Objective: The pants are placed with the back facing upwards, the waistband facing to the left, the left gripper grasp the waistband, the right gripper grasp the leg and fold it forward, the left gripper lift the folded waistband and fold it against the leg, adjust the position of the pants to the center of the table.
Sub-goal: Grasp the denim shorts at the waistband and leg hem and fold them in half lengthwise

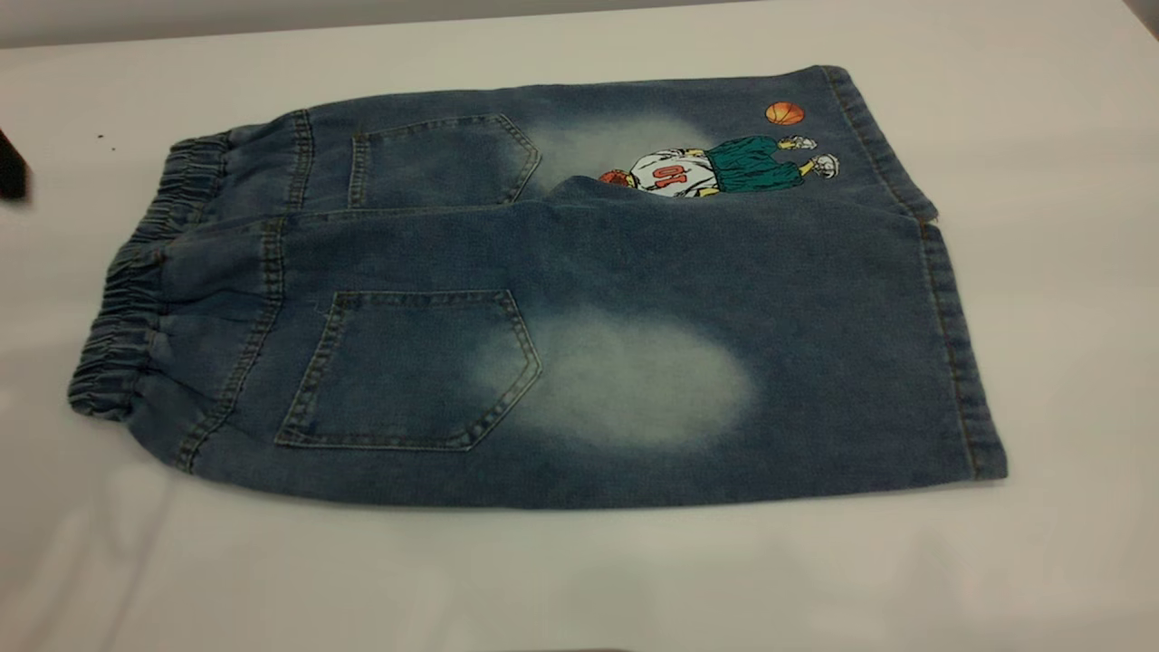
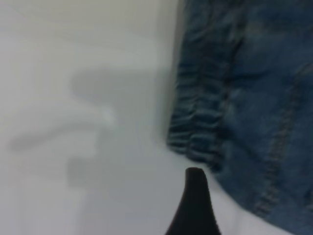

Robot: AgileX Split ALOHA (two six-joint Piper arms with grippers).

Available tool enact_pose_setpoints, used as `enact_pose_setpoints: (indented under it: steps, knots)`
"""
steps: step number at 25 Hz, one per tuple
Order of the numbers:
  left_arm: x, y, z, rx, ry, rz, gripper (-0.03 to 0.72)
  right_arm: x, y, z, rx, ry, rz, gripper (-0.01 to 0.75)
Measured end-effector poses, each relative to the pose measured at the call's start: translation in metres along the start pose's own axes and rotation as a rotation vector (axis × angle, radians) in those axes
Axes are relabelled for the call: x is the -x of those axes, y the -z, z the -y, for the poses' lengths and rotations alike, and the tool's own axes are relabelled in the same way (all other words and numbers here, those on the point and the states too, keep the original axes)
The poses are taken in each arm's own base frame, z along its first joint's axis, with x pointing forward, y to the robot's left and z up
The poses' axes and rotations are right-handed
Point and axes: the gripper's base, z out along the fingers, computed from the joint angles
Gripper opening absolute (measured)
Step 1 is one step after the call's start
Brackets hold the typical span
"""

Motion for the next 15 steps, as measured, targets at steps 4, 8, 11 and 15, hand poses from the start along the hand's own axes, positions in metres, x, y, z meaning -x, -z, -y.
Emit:
enact_pose_setpoints:
  steps: [4, 8, 11, 15]
  knots:
    - [-0.007, -0.039, -0.004, 0.029, 0.005, -0.079, 0.532, 0.002, -0.002, 0.000, 0.000, -0.002, 0.003, 0.506]
    - [-0.016, -0.065, -0.007, 0.048, 0.008, -0.129, 0.532, 0.002, -0.003, 0.000, 0.001, -0.002, 0.005, 0.512]
    - [-0.021, -0.078, -0.010, 0.059, 0.010, -0.159, 0.532, 0.002, -0.003, 0.000, 0.001, -0.002, 0.006, 0.512]
    - [-0.026, -0.090, -0.012, 0.066, 0.009, -0.170, 0.532, 0.002, -0.003, 0.000, 0.001, -0.002, 0.006, 0.512]
